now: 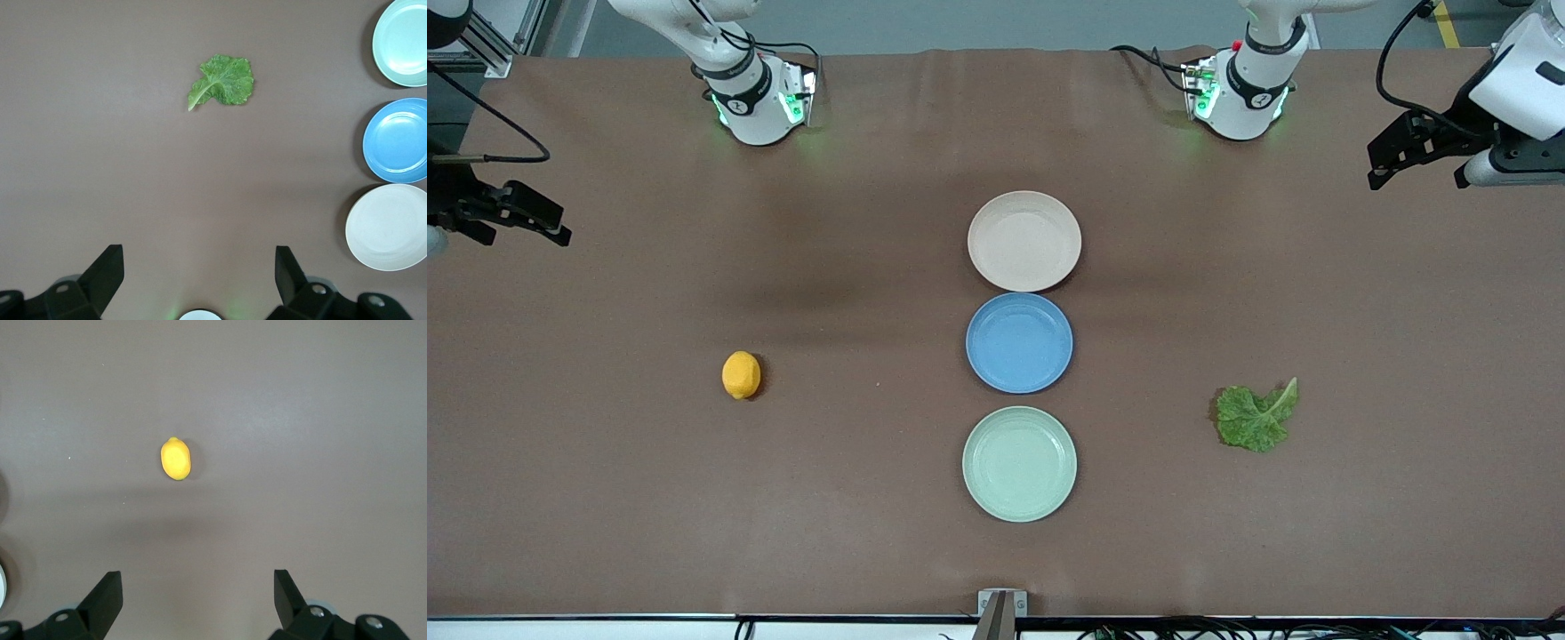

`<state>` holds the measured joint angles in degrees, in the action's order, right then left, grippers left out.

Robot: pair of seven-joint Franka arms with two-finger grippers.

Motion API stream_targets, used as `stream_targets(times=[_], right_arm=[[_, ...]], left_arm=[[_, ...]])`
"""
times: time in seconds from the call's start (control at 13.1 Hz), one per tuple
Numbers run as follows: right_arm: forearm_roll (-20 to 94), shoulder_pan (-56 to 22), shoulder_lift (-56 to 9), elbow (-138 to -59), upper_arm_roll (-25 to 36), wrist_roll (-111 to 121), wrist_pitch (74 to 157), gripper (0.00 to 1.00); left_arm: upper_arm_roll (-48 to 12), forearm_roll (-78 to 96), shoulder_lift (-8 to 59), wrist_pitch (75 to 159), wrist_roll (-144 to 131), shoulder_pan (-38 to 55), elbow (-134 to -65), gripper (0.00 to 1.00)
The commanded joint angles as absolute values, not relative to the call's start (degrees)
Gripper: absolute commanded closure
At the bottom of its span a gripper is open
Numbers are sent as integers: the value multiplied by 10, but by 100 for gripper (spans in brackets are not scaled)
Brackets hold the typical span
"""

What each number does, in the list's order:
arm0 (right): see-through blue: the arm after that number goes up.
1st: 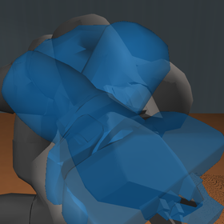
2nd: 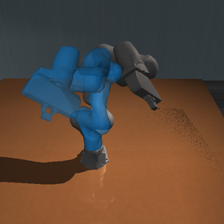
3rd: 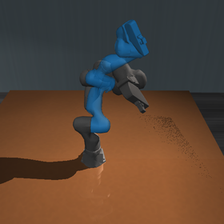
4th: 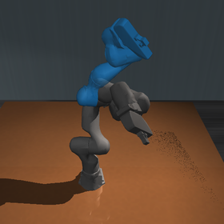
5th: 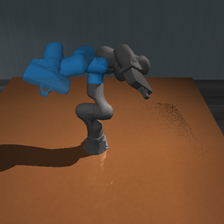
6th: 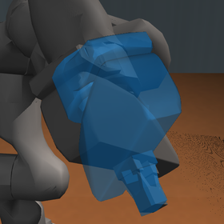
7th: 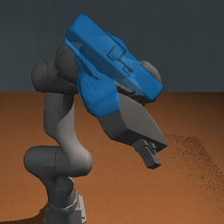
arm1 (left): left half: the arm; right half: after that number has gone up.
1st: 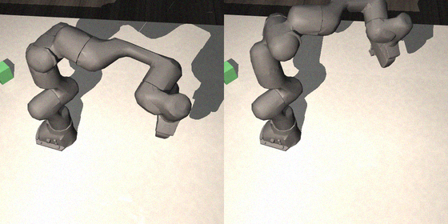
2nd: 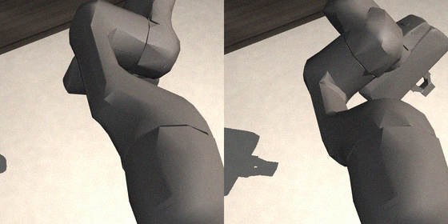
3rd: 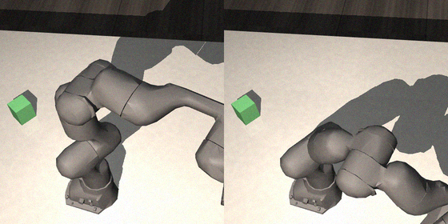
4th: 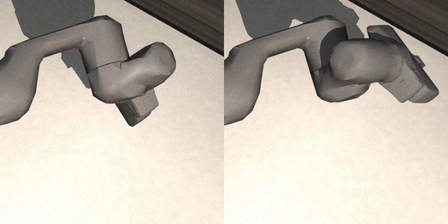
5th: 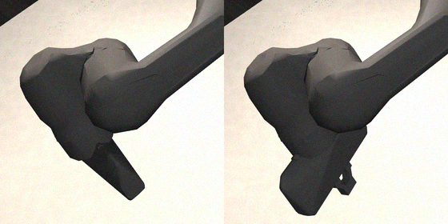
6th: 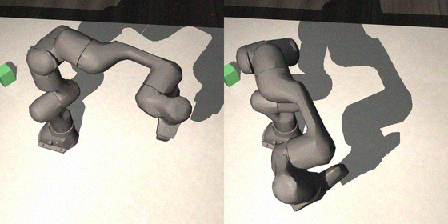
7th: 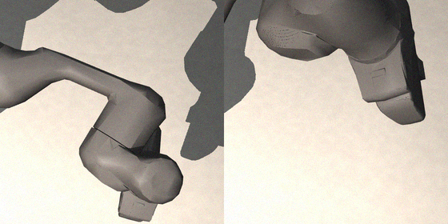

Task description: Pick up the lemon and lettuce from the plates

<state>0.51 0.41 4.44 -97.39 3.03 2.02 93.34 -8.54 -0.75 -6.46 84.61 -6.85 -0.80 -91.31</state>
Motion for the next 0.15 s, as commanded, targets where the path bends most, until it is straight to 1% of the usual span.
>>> stream_targets(times=[0.0, 0.08], right_arm=[[13, 4, 63, -991, 30, 33, 938, 0], [9, 4, 63, -992, 30, 34, 936, 0]], left_arm=[[-83, -6, -63, 842, -60, -10, -907, 0], [-83, -6, -63, 842, -60, -10, -907, 0]])
